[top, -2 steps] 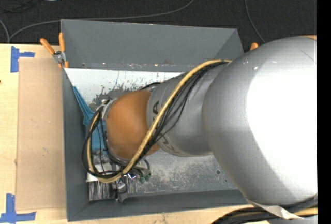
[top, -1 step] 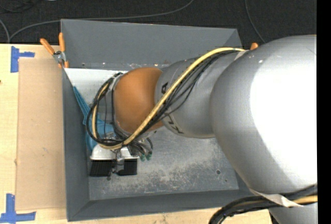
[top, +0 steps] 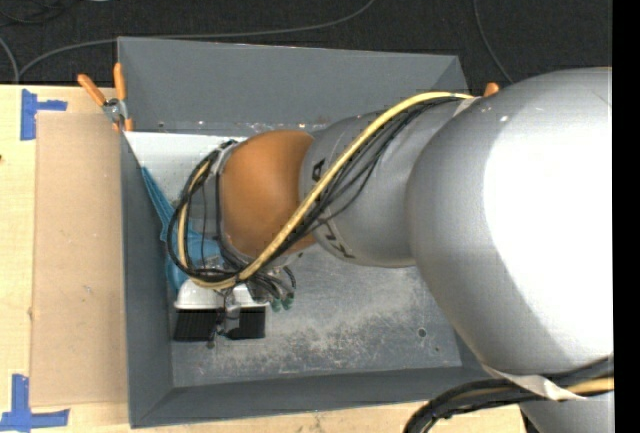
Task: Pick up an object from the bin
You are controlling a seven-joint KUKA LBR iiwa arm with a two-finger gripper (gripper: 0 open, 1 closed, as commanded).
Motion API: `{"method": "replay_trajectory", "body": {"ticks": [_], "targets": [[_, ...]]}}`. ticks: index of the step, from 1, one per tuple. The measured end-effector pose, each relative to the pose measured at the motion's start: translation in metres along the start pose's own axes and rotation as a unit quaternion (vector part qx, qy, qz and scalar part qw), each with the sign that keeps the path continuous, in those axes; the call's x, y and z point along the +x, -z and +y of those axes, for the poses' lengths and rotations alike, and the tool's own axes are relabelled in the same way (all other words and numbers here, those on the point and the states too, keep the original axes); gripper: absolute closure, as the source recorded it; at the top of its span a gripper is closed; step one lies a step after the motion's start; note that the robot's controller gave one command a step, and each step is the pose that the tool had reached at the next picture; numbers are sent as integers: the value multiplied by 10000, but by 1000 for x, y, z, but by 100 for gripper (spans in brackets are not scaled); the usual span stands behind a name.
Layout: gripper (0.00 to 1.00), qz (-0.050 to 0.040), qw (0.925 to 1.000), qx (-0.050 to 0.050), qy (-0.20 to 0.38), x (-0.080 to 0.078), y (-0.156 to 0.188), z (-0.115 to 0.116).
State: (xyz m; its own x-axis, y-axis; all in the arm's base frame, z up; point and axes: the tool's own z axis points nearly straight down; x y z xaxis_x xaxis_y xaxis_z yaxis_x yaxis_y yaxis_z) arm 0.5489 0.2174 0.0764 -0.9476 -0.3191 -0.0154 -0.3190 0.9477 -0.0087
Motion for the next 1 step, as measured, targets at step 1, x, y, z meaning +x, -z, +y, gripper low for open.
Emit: {"method": "replay_trajectory", "body": {"ticks": [1], "targets": [[100,9,10000,0,82,-19,127,0]]}}
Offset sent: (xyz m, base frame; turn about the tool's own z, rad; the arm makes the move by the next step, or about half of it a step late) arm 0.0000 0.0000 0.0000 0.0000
